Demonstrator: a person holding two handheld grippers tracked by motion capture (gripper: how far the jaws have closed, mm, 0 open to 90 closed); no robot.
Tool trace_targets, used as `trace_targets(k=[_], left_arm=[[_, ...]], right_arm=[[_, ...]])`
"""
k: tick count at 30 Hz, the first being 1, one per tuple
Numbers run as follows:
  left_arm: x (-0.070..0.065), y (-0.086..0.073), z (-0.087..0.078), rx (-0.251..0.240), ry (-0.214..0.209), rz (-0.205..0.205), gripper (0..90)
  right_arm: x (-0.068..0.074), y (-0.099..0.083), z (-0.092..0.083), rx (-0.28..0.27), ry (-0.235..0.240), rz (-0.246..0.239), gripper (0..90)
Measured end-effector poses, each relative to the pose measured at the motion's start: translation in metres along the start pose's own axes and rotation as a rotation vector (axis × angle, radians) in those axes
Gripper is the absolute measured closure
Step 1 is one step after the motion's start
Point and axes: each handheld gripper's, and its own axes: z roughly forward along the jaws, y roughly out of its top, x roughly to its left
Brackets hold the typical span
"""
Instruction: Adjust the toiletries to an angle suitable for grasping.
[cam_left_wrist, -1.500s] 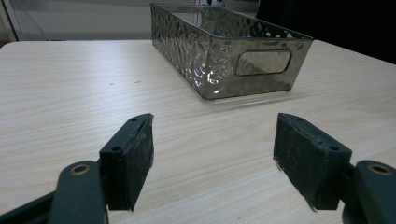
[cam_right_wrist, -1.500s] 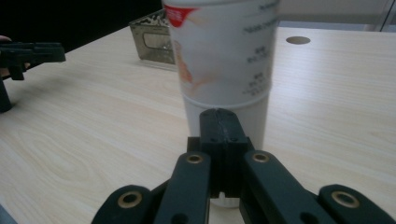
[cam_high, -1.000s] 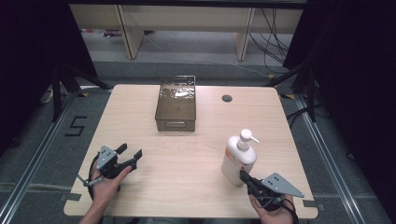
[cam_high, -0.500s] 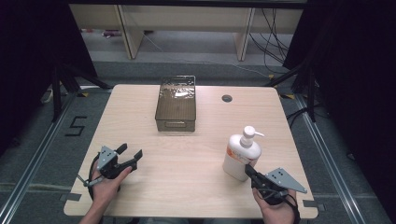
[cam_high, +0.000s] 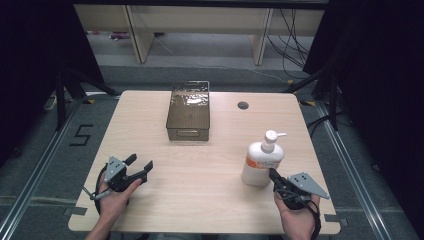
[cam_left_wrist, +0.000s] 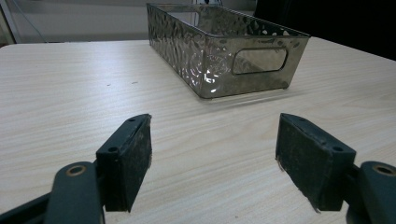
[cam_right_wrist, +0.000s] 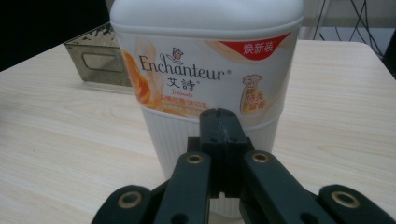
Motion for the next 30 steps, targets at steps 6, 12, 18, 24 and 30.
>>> trace_targets(k=[6, 12, 18, 24, 30], left_arm=[[-0.001, 0.0, -0.001, 0.01, 0.004, 0.002, 26.5], [-0.001, 0.0, -0.001, 0.009, 0.003, 0.002, 26.5], [-0.001, 0.0, -0.001, 0.01, 0.006, 0.006, 26.6], [-0.002, 0.001, -0.001, 0.019, 0.01, 0.009, 26.6], [-0.002, 0.001, 0.0, 0.022, 0.011, 0.009, 26.6]], right_arm=[[-0.002, 0.001, 0.002, -0.006, -0.029, -0.004, 90.0], [-0.002, 0.002, 0.004, 0.001, -0.036, 0.003, 90.0], [0.003, 0.002, 0.0, -0.009, -0.035, -0.013, 89.5], [0.009, 0.001, -0.011, -0.056, -0.049, -0.022, 78.8], [0.015, 0.01, -0.021, -0.161, -0.093, -0.024, 63.5]])
